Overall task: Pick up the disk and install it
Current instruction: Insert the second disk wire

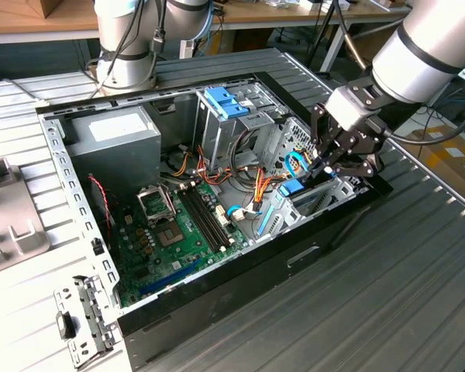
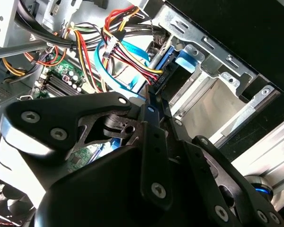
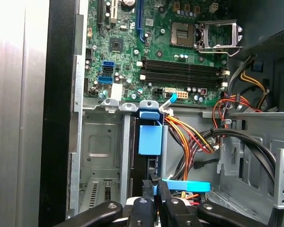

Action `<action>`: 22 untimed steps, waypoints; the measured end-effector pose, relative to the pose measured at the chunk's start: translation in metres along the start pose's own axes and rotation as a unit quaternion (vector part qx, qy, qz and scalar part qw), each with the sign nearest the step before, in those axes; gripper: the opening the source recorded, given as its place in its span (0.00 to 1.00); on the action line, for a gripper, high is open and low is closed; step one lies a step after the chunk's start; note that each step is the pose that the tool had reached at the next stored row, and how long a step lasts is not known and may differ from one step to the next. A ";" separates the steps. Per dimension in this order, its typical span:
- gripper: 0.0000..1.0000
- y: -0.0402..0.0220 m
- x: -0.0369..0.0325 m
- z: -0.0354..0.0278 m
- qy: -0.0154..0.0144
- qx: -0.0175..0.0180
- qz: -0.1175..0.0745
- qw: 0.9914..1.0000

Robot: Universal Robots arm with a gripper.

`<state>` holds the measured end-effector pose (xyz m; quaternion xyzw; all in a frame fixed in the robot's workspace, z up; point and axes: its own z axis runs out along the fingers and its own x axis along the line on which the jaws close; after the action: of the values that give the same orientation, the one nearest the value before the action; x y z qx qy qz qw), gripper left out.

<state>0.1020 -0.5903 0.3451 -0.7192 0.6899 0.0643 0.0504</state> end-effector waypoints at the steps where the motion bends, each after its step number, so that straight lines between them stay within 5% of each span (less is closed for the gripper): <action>1: 0.16 0.0001 0.0001 0.0003 0.000 0.000 0.000 1.000; 13: 0.16 -0.0034 -0.0006 -0.0045 -0.002 0.000 -0.002 1.000; 16: 0.16 -0.0035 -0.0004 -0.0034 -0.004 -0.001 -0.001 1.000; 19: 0.16 -0.0061 0.0033 0.0018 -0.008 -0.006 -0.001 1.000; 22: 0.16 -0.0061 0.0053 0.0049 -0.008 -0.007 -0.001 1.000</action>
<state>0.1082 -0.5944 0.3393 -0.7194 0.6887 0.0752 0.0511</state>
